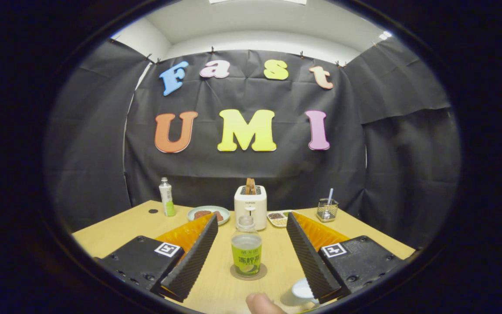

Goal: Take the bottle from table, then pour the juice into the cup, finally place the bottle on the coaster

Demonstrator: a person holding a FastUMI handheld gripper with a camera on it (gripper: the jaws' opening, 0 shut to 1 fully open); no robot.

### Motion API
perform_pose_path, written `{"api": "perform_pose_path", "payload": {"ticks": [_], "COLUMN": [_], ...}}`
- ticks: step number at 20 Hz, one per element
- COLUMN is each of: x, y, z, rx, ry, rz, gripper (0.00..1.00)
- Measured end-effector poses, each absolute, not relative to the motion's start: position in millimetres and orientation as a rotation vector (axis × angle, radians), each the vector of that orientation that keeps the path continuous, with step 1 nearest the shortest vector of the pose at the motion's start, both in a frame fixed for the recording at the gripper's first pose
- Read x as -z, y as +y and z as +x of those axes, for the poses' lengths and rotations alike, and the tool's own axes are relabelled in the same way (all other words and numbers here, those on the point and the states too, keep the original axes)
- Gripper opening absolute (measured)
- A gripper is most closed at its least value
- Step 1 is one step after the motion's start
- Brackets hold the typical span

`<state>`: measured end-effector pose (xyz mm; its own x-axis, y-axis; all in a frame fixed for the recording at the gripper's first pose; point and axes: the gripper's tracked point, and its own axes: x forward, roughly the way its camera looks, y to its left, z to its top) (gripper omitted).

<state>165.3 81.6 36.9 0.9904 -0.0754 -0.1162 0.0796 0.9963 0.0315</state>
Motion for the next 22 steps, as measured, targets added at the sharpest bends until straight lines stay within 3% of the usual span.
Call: {"api": "perform_pose_path", "payload": {"ticks": [12,22], "x": [-76.3,-66.4], "y": [73.0,70.5], "z": [34.9,-44.3], "rx": [0.029,0.035], "ry": [0.059,0.093], "rz": [0.06,-0.03], "gripper": [1.0,1.0]}}
